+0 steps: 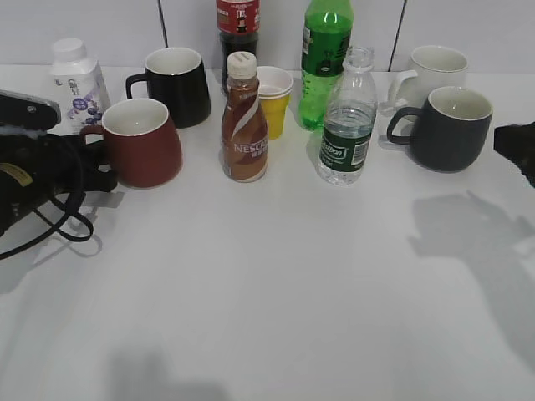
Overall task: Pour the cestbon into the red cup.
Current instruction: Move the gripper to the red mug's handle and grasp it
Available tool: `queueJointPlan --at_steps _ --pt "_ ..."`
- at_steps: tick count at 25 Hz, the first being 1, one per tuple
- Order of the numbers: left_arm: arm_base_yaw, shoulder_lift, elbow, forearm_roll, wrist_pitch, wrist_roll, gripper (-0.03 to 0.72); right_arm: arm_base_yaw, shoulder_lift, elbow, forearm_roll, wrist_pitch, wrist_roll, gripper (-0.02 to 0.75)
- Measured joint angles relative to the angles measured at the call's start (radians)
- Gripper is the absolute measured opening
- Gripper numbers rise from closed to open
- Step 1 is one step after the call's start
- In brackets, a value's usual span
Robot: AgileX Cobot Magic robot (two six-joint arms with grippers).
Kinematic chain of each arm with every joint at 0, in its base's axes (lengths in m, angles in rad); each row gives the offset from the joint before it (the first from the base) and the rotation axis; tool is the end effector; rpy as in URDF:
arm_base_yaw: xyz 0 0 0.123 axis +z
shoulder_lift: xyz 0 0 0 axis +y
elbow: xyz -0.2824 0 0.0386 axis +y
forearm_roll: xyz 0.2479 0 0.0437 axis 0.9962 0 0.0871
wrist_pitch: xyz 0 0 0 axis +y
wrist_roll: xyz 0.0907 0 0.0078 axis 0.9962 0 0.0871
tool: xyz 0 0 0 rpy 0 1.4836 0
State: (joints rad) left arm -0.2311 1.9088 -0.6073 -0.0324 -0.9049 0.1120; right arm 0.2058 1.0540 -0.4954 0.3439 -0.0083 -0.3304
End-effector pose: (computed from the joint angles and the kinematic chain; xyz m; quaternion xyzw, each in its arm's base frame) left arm 0.3167 -0.0721 0.1214 0.1225 0.7983 -0.0307 0.5888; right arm 0.2044 0.0425 0.2524 -0.0809 0.8468 0.0563 0.5227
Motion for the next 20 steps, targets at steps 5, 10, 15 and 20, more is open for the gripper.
queueJointPlan --at_steps 5,10,15,20 --pt "0.0 0.001 -0.007 0.004 0.006 0.0 0.307 0.0 0.008 0.0 0.0 0.001 0.0 0.58" --pt "0.0 0.002 -0.043 0.004 0.043 0.0 0.307 0.0 0.008 0.0 0.0 0.001 0.0 0.58" --pt "0.004 0.008 -0.078 0.006 0.086 0.0 0.307 0.0 0.008 0.0 0.0 0.001 0.0 0.58" --pt "0.022 0.04 -0.088 0.043 0.067 -0.001 0.288 0.0 0.008 0.0 0.0 0.001 0.0 0.58"
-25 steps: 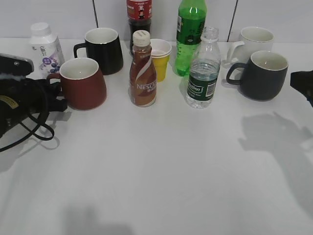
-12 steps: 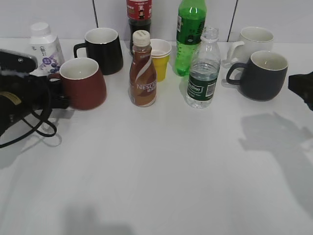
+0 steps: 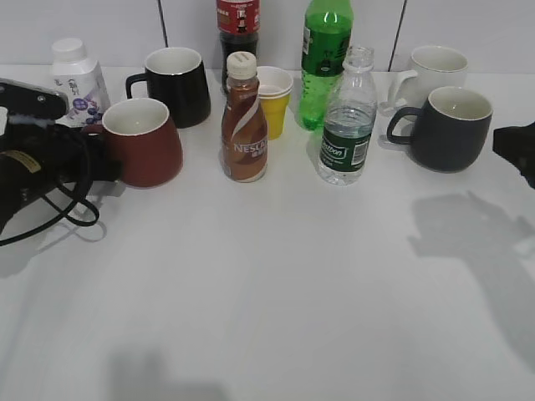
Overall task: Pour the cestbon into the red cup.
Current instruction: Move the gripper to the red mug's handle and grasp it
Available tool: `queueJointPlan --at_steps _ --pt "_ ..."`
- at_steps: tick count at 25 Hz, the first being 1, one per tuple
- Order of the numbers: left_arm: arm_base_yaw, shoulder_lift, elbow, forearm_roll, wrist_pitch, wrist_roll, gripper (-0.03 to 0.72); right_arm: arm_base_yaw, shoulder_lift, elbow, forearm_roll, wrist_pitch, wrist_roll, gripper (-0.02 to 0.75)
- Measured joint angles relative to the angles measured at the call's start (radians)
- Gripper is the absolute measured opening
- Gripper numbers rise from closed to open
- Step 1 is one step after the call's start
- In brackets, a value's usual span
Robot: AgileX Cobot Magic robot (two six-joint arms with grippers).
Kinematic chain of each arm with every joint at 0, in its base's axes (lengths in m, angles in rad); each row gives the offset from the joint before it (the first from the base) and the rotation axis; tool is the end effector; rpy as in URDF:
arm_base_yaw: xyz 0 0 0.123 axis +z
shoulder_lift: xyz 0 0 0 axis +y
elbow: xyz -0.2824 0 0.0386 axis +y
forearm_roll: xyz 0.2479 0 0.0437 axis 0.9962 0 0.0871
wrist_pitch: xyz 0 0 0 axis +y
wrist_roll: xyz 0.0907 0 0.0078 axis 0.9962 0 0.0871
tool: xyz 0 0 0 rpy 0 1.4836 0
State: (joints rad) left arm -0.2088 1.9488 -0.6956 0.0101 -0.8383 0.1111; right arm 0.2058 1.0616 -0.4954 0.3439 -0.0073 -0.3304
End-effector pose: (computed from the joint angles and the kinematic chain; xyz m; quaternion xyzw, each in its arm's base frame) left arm 0.3375 -0.0722 0.1199 0.1343 0.8018 -0.0295 0.5815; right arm 0.2053 0.0427 0.2508 -0.0812 0.8490 0.0561 0.5191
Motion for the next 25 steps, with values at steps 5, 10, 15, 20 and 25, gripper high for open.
queueJointPlan --at_steps 5,10,15,20,25 --pt "0.005 0.011 -0.01 0.032 -0.022 0.0 0.25 0.0 0.0 0.0 0.0 0.0 0.0 0.58" --pt "0.006 0.035 -0.053 0.06 -0.013 0.0 0.245 0.0 0.0 0.0 -0.001 0.0 0.0 0.58" --pt "0.006 0.046 -0.072 0.07 -0.013 0.0 0.167 0.0 0.0 0.0 -0.003 0.0 0.0 0.58" --pt "0.006 0.046 -0.077 0.07 -0.013 0.004 0.055 0.0 0.0 0.0 -0.003 0.007 0.0 0.537" --pt "0.006 0.032 -0.07 0.07 -0.004 0.004 0.055 0.001 0.0 0.0 -0.009 0.019 0.0 0.422"
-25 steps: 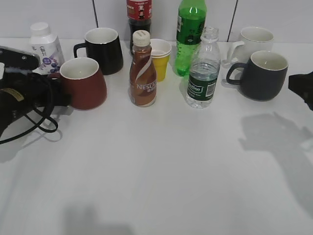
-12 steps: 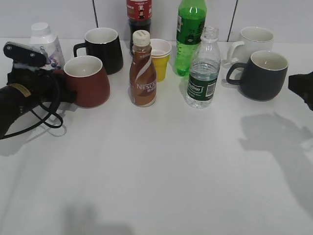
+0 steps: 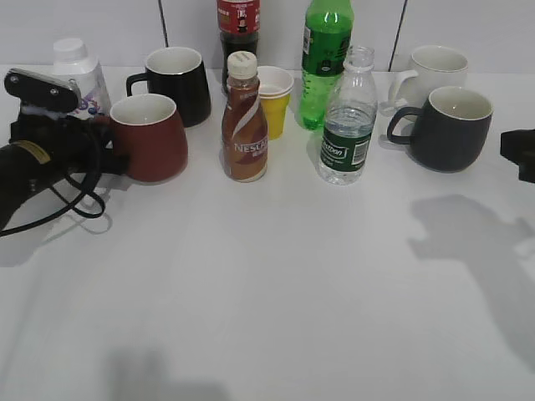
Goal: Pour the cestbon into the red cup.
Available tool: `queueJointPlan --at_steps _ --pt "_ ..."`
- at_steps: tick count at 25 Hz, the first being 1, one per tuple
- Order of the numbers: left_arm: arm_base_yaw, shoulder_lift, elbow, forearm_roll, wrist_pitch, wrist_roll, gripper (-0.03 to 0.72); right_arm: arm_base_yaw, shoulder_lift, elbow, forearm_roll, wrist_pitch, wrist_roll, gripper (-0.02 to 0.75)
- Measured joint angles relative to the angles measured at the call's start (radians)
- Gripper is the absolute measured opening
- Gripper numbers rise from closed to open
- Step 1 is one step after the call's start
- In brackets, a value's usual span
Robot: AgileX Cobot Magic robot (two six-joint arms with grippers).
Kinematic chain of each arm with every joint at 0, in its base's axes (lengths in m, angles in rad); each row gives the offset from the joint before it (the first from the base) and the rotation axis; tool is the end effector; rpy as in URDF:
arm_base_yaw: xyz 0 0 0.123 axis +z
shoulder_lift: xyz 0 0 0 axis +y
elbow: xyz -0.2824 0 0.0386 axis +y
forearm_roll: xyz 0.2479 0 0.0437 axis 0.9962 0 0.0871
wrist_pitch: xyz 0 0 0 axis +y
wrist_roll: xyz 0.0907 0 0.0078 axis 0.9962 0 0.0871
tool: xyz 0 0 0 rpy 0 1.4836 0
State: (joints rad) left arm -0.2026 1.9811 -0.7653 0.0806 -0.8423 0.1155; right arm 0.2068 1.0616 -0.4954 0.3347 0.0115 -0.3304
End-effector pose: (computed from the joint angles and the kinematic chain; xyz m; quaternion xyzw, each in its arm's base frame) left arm 0.3538 -0.0782 0.1234 0.1657 0.7837 -0.0341 0.5976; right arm 0.2044 0.0433 0.2494 -0.0876 0.8530 0.0558 0.5115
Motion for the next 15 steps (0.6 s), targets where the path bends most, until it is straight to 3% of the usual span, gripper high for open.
queueJointPlan --at_steps 3,8,12,15 --pt "0.0 -0.058 0.038 0.002 0.032 0.007 0.051 0.04 0.0 0.0 0.001 0.001 0.0 0.398" --pt "0.0 -0.212 0.145 0.003 0.049 0.008 0.05 0.195 0.023 0.0 -0.042 -0.066 -0.019 0.412" --pt "-0.009 -0.344 0.234 0.003 0.087 0.008 0.05 0.23 0.12 -0.001 -0.051 -0.224 -0.002 0.601" --pt "-0.031 -0.448 0.292 0.001 0.133 0.011 0.049 0.231 0.219 -0.002 -0.065 -0.309 0.027 0.644"
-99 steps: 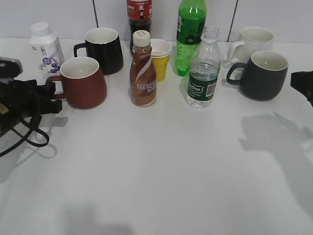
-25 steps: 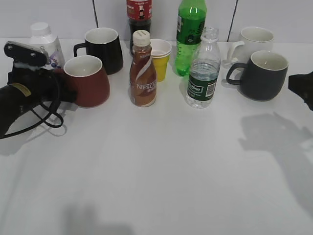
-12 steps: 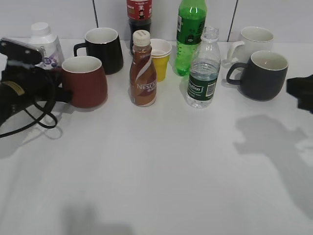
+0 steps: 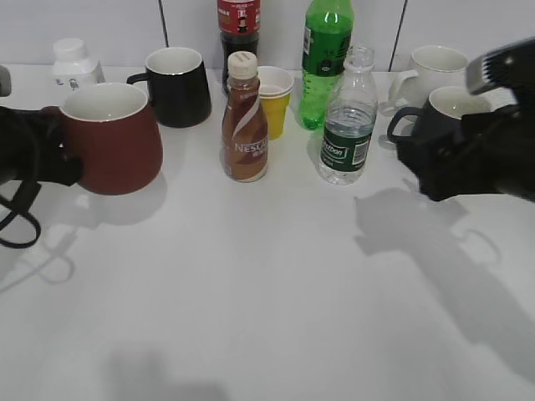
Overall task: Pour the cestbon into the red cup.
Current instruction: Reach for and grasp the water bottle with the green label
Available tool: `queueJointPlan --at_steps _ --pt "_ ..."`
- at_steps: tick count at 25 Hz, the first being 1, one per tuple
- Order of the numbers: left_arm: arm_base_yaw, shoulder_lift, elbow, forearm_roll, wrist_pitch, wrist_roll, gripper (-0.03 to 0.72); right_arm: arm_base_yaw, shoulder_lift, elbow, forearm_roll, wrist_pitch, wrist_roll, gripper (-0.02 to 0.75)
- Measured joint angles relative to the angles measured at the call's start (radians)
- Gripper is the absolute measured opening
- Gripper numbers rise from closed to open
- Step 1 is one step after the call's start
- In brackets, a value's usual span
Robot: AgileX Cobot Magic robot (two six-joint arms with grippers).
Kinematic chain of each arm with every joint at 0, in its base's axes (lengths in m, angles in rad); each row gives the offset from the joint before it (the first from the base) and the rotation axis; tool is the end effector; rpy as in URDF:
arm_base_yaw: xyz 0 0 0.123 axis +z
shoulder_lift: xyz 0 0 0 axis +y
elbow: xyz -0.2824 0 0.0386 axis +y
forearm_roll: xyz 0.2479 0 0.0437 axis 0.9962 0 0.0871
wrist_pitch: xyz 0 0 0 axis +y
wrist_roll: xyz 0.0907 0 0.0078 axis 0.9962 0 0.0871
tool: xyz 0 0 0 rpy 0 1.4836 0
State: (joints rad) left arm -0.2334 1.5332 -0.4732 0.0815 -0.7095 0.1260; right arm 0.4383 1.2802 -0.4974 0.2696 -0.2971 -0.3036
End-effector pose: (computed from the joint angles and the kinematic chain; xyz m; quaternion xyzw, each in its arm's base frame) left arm 0.2664 -0.0683 0.1878 0.1818 0.7731 -0.0349 0.6067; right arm 0.2256 0.0980 0.2246 -0.1792 0.8161 0.0751 0.5443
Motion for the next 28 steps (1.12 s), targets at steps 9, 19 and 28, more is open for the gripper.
queueJointPlan --at_steps 9,19,28 --pt "-0.16 -0.225 0.056 0.0 0.207 0.001 0.049 0.0 0.306 -0.001 -0.311 -0.395 0.304 0.652" --pt "-0.275 -0.247 0.057 0.007 0.265 0.001 0.049 0.0 0.58 -0.083 -0.296 -0.627 0.317 0.652" --pt "-0.278 -0.247 0.057 0.007 0.293 0.001 0.049 0.0 0.716 -0.258 -0.283 -0.623 0.327 0.652"
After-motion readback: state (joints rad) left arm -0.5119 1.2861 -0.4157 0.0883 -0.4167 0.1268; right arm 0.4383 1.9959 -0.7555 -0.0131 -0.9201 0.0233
